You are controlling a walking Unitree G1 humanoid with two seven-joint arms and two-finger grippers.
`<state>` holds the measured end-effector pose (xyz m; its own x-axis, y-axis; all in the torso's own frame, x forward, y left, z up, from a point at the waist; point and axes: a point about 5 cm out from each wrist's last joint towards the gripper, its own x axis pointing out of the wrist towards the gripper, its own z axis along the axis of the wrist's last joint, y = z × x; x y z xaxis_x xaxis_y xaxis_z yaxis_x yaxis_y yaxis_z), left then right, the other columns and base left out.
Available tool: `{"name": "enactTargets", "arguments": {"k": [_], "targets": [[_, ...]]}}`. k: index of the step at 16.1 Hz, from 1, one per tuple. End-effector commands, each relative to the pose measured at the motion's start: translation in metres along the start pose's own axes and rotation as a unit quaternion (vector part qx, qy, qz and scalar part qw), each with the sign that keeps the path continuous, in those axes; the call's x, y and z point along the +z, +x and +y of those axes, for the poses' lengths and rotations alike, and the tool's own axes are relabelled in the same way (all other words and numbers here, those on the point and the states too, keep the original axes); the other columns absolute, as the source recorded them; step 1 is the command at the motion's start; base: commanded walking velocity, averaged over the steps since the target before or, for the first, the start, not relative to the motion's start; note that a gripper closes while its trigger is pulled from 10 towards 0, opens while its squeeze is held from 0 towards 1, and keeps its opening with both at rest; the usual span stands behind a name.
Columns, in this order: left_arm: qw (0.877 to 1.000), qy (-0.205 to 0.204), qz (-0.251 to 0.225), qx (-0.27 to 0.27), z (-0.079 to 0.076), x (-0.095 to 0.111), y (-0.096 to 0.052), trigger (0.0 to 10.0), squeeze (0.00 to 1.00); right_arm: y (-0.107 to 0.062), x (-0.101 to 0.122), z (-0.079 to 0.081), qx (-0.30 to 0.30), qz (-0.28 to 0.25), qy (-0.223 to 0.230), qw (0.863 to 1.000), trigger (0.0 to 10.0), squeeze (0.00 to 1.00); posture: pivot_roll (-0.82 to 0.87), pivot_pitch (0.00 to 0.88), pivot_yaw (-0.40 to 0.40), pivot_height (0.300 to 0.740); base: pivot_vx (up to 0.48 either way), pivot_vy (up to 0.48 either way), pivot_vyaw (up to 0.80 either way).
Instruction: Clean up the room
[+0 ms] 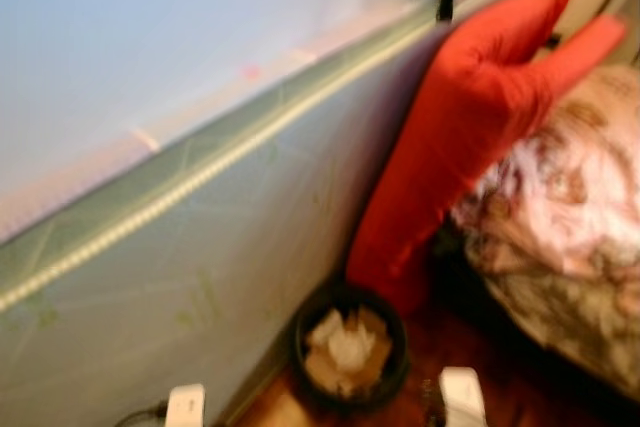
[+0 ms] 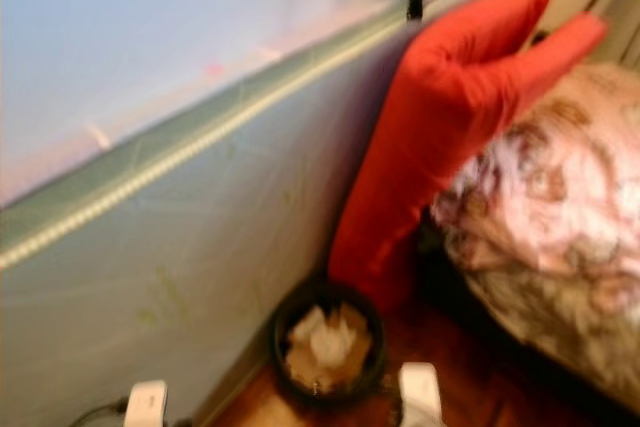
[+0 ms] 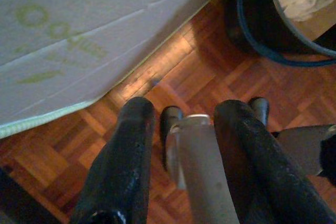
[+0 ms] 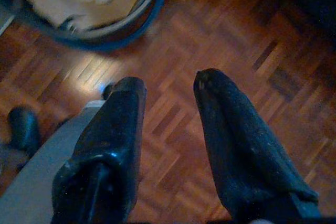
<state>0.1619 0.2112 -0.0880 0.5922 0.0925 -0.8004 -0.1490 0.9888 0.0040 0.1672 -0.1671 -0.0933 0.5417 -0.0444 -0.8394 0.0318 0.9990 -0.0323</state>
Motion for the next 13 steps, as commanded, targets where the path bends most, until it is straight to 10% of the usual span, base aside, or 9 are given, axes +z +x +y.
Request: {"name": "enactTargets", "arguments": {"k": [1,13], "targets": [[0.999,0.039,-0.022,-0.002,-0.0021,0.0432,0.0095,10.0,0.0,0.0045,0.0454,-0.0239,-0.004,-0.053,0.153,0.987,10.0,0.0,-0.01,0.0,0.032,0.74,0.0,0.0,0.0],[0.999,0.044,-0.016,-0.001,-0.0022,0.0397,0.0091,10.0,0.0,0.0046,0.0456,-0.0251,-0.006,-0.05,0.144,0.988,10.0,0.0,-0.02,0.0,0.03,0.74,0.0,-0.046,-0.32]]}}
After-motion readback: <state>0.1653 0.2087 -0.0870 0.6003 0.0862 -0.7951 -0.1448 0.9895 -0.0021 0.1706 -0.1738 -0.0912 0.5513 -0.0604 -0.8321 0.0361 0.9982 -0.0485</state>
